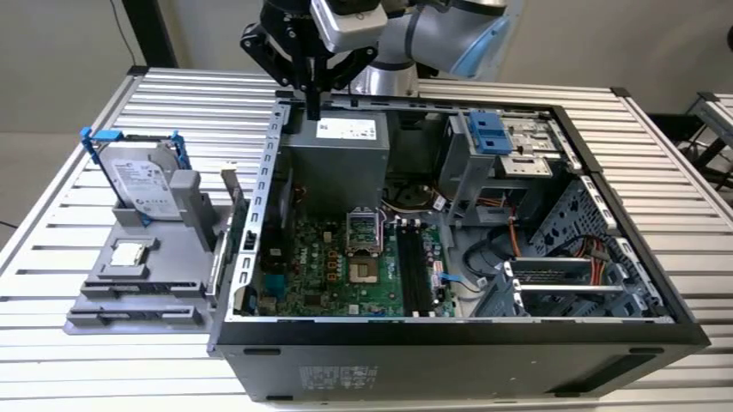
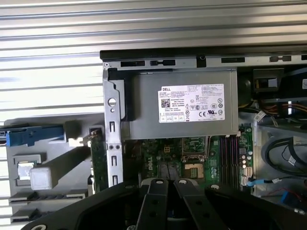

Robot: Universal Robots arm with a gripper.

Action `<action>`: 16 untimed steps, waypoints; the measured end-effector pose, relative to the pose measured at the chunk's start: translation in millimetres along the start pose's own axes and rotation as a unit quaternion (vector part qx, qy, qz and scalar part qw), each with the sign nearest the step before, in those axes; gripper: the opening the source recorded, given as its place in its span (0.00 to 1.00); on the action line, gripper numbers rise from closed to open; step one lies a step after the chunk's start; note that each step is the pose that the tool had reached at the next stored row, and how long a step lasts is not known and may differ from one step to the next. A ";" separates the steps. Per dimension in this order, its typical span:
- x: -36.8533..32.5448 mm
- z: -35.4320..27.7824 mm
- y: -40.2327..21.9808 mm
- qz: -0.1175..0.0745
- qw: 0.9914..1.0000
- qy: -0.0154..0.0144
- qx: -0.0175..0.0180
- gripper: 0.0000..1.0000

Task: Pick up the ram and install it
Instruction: 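Reach for the ram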

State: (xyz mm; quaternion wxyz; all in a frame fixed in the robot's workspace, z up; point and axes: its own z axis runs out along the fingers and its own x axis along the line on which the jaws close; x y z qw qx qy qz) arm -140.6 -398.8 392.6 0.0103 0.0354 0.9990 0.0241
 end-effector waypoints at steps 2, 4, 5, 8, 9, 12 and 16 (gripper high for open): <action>3.8 -0.1 -0.3 0.000 1.000 0.000 0.000 0.00; 7.9 -0.2 -0.6 0.000 1.000 0.000 0.000 0.00; 9.7 -0.3 -0.7 0.000 1.000 0.000 0.000 0.00; 14.9 -0.4 -1.0 0.000 1.000 0.000 0.000 0.00; 16.7 -0.4 -1.2 0.000 1.000 0.000 0.000 0.00; 22.1 -0.6 -1.5 0.000 1.000 0.000 0.000 0.00; 29.3 -0.7 -2.0 0.000 1.000 0.000 0.000 0.00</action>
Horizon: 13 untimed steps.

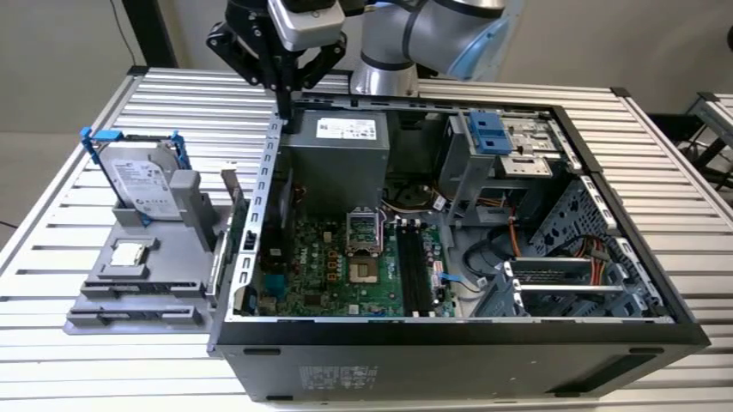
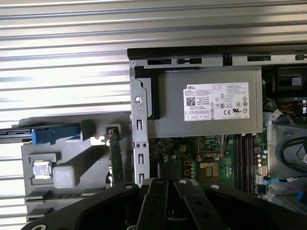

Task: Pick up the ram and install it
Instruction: 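Reach for the ram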

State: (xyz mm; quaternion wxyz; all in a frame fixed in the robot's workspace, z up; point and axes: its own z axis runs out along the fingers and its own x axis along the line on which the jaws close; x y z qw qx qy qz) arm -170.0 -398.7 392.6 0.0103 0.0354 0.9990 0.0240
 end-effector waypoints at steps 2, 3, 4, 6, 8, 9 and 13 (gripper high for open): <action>3.7 -0.1 -0.3 0.000 1.000 0.000 0.000 0.00; 5.4 -0.1 -0.4 0.000 1.000 0.000 0.000 0.00; 7.3 -0.2 -0.5 0.000 1.000 0.000 0.000 0.00; 10.9 -0.3 -0.8 0.000 1.000 0.000 0.000 0.00; 14.6 -0.3 -1.0 0.000 1.000 0.000 0.000 0.00; 16.5 -0.4 -1.2 0.000 1.000 0.000 0.000 0.00; 24.1 -0.6 -1.7 0.000 1.000 0.000 0.000 0.00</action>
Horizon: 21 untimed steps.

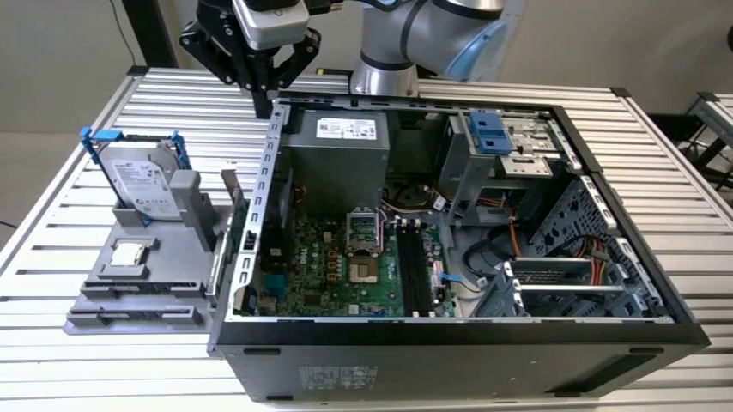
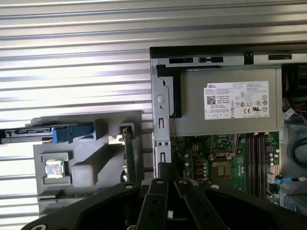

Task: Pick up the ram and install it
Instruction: 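Reach for the ram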

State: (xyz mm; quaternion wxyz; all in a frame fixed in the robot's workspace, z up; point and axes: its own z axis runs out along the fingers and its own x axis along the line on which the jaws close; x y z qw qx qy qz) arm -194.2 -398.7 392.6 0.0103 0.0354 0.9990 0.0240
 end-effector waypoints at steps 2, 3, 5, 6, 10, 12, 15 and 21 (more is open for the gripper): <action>3.4 -0.1 -0.2 0.000 1.000 0.000 0.000 0.00; 5.2 -0.1 -0.3 0.000 1.000 0.000 0.000 0.00; 8.7 -0.2 -0.6 0.000 1.000 0.000 0.000 0.00; 10.3 -0.2 -0.7 0.000 1.000 0.000 0.000 0.00; 16.8 -0.4 -1.2 0.000 1.000 0.000 0.000 0.00; 20.2 -0.4 -1.4 0.000 1.000 0.000 0.000 0.00; 25.4 -0.6 -1.7 0.000 1.000 0.000 0.000 0.00; 37.3 -0.8 -2.6 0.000 1.000 0.000 0.000 0.00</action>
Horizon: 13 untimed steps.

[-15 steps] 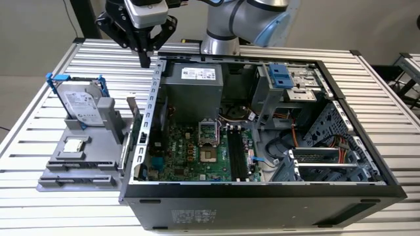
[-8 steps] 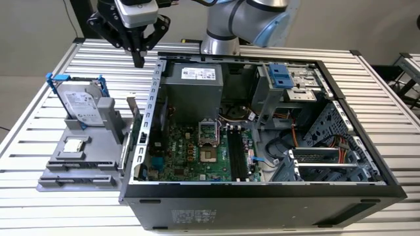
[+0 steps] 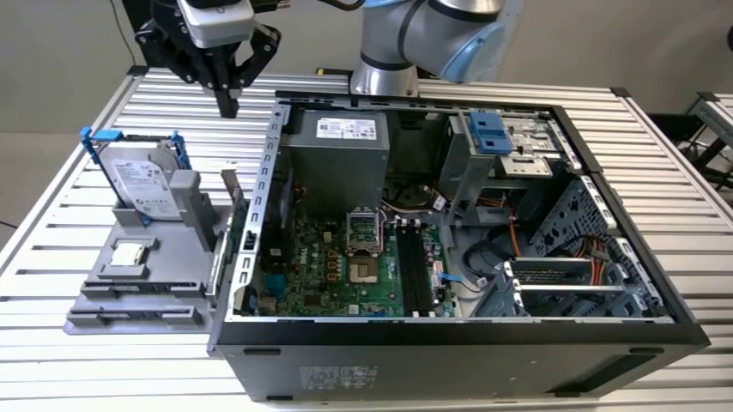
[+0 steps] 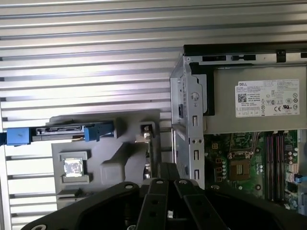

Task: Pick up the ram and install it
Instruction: 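Reach for the ram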

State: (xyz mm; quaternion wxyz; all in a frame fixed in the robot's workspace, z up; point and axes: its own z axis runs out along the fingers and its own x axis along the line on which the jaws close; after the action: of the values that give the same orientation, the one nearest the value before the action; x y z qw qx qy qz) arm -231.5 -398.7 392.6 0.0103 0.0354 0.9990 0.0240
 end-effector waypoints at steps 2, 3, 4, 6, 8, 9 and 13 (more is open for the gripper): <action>4.3 -0.1 -0.3 0.000 1.000 0.000 0.000 0.00; 6.6 -0.2 -0.5 -0.001 1.000 0.000 0.000 0.00; 8.7 -0.2 -0.6 -0.001 1.000 0.000 0.000 0.00; 12.9 -0.3 -0.9 -0.003 1.000 0.000 0.000 0.00; 17.4 -0.4 -1.1 -0.005 1.000 0.000 0.000 0.00; 19.5 -0.4 -1.3 -0.005 1.000 0.000 0.000 0.00; 27.9 -0.6 -1.8 -0.008 1.000 0.000 0.000 0.00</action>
State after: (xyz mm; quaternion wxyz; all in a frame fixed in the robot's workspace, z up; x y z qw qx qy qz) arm -259.5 -398.5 392.6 0.0101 0.0275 0.9993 0.0241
